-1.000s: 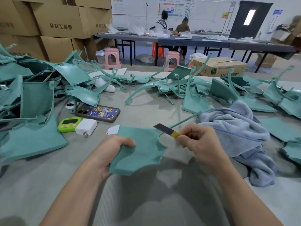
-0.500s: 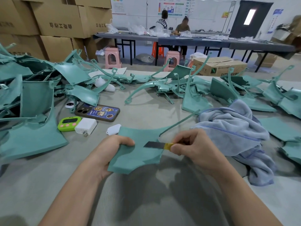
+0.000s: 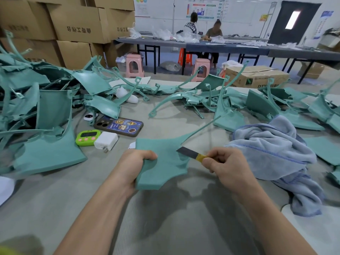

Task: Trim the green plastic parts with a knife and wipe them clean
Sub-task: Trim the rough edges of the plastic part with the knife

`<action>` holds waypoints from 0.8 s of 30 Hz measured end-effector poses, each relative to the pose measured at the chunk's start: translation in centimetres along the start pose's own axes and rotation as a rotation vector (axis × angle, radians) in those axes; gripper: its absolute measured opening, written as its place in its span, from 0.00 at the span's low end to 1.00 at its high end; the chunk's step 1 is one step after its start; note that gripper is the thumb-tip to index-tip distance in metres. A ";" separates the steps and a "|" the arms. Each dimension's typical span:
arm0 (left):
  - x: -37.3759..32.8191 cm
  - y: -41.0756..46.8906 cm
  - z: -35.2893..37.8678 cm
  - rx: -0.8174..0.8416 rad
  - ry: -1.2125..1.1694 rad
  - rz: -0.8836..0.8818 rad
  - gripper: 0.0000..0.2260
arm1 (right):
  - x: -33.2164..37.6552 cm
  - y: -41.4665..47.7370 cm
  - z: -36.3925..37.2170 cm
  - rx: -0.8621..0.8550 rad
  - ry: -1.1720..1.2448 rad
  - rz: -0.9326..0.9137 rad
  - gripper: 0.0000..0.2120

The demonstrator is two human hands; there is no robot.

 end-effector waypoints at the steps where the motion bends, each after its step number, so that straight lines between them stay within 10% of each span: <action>1: -0.1 0.1 -0.2 -0.022 -0.011 0.007 0.15 | -0.3 0.1 -0.4 -0.050 -0.072 0.010 0.09; 11: -1.2 -0.1 -1.3 -0.165 0.001 0.093 0.07 | -0.2 0.2 0.2 -0.057 0.140 0.033 0.12; 19: -2.2 -0.3 -0.8 -0.216 0.115 0.286 0.08 | -1.6 0.0 0.6 -0.199 -0.160 0.112 0.10; 24: -3.3 -0.5 -1.5 -0.354 0.236 0.420 0.07 | -1.4 -0.3 1.3 -0.146 0.156 0.109 0.10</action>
Point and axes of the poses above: each hand's wrist, its own y-axis towards the middle knuckle, its own z-axis out of the palm, x = y × z, the point moved 8 cm from there along y, towards the middle knuckle
